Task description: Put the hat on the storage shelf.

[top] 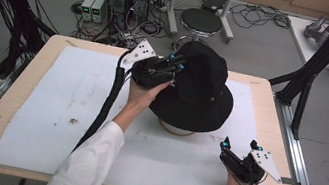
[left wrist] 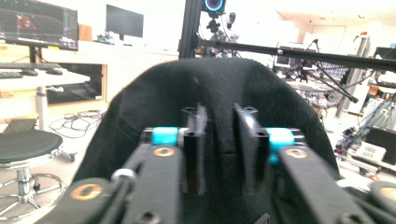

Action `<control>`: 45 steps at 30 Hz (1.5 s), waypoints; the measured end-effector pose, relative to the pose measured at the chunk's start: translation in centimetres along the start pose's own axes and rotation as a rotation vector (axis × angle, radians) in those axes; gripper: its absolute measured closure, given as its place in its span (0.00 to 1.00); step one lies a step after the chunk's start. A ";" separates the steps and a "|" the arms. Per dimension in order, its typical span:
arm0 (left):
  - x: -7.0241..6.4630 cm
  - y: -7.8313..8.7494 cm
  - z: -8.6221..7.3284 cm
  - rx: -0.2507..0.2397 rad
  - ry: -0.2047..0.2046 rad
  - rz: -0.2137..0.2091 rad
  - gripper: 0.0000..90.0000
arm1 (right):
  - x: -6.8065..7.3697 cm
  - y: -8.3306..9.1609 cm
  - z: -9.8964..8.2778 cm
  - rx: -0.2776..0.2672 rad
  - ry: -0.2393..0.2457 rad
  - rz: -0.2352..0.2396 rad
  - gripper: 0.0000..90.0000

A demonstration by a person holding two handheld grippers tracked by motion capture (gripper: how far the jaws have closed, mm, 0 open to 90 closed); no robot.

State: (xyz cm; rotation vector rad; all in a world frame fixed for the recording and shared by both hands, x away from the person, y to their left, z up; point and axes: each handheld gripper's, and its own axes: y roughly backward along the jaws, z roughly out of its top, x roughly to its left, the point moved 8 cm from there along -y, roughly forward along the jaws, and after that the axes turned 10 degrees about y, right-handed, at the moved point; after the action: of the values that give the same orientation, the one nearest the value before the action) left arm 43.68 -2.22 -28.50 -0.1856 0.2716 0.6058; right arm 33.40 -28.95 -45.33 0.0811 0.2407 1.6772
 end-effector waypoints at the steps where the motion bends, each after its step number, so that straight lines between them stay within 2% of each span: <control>1: 0.0 0.2 0.2 -0.015 0.004 0.004 0.69 | 0.0 0.0 0.0 0.004 0.000 0.001 0.09; 2: 0.1 0.4 0.3 -0.021 0.005 0.005 0.69 | 0.0 0.0 0.0 0.004 0.000 0.001 0.09; 6: 0.7 1.4 0.7 -0.049 0.003 0.038 0.57 | 0.1 0.0 0.0 -0.001 0.002 -0.002 0.09; 7: 0.9 1.6 0.8 -0.053 0.003 0.038 0.57 | 0.1 0.0 0.0 -0.001 0.002 -0.002 0.09; 8: 1.1 2.0 1.0 -0.068 0.005 0.039 0.50 | 0.1 0.0 0.0 0.000 0.006 -0.003 0.09; 12: 2.3 3.1 1.7 -0.078 0.016 0.053 0.43 | 0.1 0.0 0.0 -0.003 0.008 -0.004 0.09; 13: 2.7 3.8 2.1 -0.085 0.008 0.068 0.40 | 0.2 0.0 0.0 0.004 0.009 -0.001 0.09; 14: 2.7 3.8 2.1 -0.085 0.008 0.068 0.38 | 0.2 0.0 0.0 0.004 0.009 -0.001 0.09; 19: 3.9 5.8 3.1 -0.113 -0.019 0.124 0.32 | 0.4 -0.1 0.0 0.004 0.011 0.000 0.09; 21: 4.6 6.7 3.4 -0.129 -0.033 0.162 0.30 | 0.4 -0.1 0.0 0.006 0.011 -0.004 0.09; 24: 5.5 8.1 3.7 -0.142 -0.044 0.217 0.29 | 0.4 -0.1 0.0 0.004 0.015 -0.004 0.09; 27: 6.4 9.6 3.8 -0.139 -0.089 0.278 0.29 | 0.4 -0.1 0.0 0.007 0.018 -0.006 0.09; 37: 8.3 13.8 4.2 -0.179 -0.078 0.406 0.23 | 0.6 -0.3 0.0 0.010 0.018 -0.001 0.09; 45: 9.5 16.7 4.3 -0.193 -0.077 0.476 0.24 | 0.7 -0.4 0.1 0.008 0.008 0.001 0.09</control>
State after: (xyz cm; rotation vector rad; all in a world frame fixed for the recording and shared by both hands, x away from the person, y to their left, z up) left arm 42.29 17.48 -28.83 -0.2856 0.1818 1.1105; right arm 33.66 -28.19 -45.42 0.0805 0.2540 1.6777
